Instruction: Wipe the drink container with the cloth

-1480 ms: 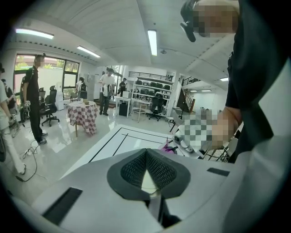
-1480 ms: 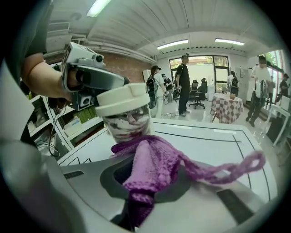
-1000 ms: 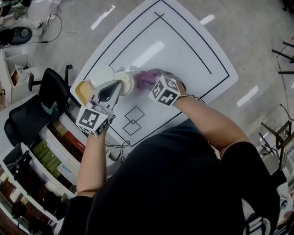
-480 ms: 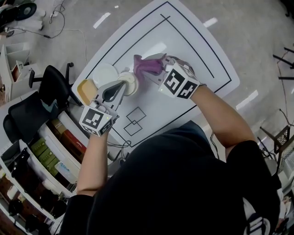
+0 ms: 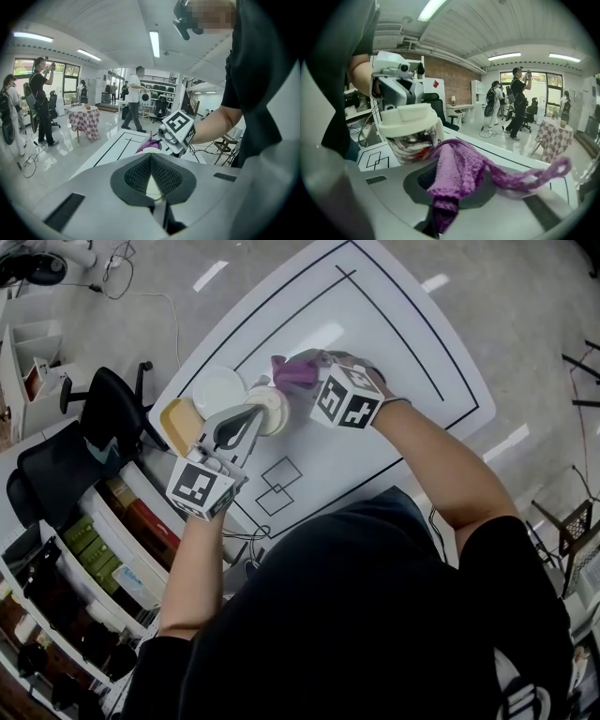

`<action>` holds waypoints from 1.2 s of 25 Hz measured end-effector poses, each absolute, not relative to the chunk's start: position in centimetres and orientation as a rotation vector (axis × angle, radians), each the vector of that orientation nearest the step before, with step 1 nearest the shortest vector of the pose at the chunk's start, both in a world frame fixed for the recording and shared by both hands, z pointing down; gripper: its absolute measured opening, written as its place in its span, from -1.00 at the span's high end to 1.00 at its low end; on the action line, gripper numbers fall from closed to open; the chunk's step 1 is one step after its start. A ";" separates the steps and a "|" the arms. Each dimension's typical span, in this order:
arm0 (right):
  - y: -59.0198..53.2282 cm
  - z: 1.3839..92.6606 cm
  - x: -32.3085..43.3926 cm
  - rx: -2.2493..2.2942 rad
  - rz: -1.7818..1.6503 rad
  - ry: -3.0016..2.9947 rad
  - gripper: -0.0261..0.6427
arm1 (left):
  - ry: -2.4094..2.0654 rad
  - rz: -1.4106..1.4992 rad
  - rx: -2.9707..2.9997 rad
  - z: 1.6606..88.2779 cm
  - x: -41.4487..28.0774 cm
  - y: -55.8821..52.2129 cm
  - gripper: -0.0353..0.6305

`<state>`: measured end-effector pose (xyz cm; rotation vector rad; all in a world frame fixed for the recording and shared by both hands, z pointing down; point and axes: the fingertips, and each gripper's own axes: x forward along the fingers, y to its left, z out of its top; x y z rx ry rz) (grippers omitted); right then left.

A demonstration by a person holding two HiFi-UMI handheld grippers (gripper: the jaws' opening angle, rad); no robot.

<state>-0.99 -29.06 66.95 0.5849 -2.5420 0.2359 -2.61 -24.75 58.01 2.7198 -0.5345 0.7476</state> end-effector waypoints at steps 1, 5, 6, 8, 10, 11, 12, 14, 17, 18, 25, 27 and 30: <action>-29.1 67.9 -1.1 0.573 0.235 -2.522 0.70 | -0.534 0.746 2.719 58.0 -2.6 -24.8 0.83; -29.1 71.5 -1.6 0.513 0.219 -2.430 0.70 | -0.534 0.738 2.719 57.9 -2.6 -24.8 0.83; -29.1 72.2 -1.6 0.500 0.200 -2.403 0.70 | -0.534 0.738 2.720 57.8 -2.6 -24.8 0.83; -29.0 73.0 -1.7 0.484 0.137 -2.353 0.70 | -0.533 0.741 2.723 57.9 -2.6 -24.8 0.83; -29.0 73.5 -1.7 0.478 0.091 -2.323 0.70 | -0.532 0.747 2.734 58.0 -2.7 -24.8 0.83; -28.9 73.6 -1.7 0.476 0.087 -2.315 0.70 | -0.532 0.750 2.738 58.1 -2.7 -24.8 0.83; -28.9 73.7 -1.7 0.476 0.090 -2.311 0.70 | -0.531 0.751 2.738 58.1 -2.7 -24.8 0.83; -28.7 73.6 -1.6 0.478 0.098 -2.304 0.70 | -0.533 0.752 2.738 58.1 -2.8 -24.7 0.83; -28.4 72.9 -1.4 0.481 0.107 -2.300 0.69 | -0.541 0.749 2.732 58.1 -3.1 -24.7 0.83; -28.2 72.6 -1.3 0.483 0.115 -2.302 0.69 | -0.538 0.744 2.721 58.1 -3.2 -24.7 0.83; -26.3 68.8 0.7 0.542 0.131 -2.318 0.68 | -0.520 0.715 2.665 57.6 -3.7 -24.4 0.82; -26.2 67.3 1.5 0.576 0.123 -2.323 0.68 | -0.548 0.684 2.645 57.0 -4.0 -24.4 0.82; -26.1 64.3 2.9 0.652 0.104 -2.338 0.68 | -0.594 0.640 2.647 55.6 -4.9 -24.3 0.82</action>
